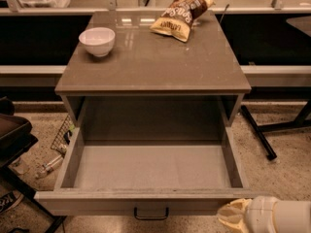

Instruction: Close top drawer

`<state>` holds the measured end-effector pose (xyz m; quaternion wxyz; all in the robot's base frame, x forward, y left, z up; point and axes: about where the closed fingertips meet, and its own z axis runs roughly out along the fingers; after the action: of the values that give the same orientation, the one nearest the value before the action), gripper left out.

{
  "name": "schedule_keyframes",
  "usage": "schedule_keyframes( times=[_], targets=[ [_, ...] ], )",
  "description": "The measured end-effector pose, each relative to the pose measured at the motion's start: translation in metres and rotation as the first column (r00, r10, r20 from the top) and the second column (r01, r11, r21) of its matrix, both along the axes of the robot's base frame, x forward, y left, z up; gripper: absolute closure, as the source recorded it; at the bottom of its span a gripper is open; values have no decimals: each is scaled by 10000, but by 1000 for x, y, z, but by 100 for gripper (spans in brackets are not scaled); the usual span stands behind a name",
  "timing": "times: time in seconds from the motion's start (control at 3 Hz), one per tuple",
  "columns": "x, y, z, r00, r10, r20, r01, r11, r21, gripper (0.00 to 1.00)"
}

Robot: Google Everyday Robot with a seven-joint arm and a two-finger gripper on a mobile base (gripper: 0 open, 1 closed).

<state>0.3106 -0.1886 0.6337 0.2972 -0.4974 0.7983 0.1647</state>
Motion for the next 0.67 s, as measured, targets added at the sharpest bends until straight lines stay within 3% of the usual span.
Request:
schedule_keyframes(
  times=[0.67],
  targets=[
    [51,54,-12,9954,905,323,-917,9950,401,100]
  ],
)
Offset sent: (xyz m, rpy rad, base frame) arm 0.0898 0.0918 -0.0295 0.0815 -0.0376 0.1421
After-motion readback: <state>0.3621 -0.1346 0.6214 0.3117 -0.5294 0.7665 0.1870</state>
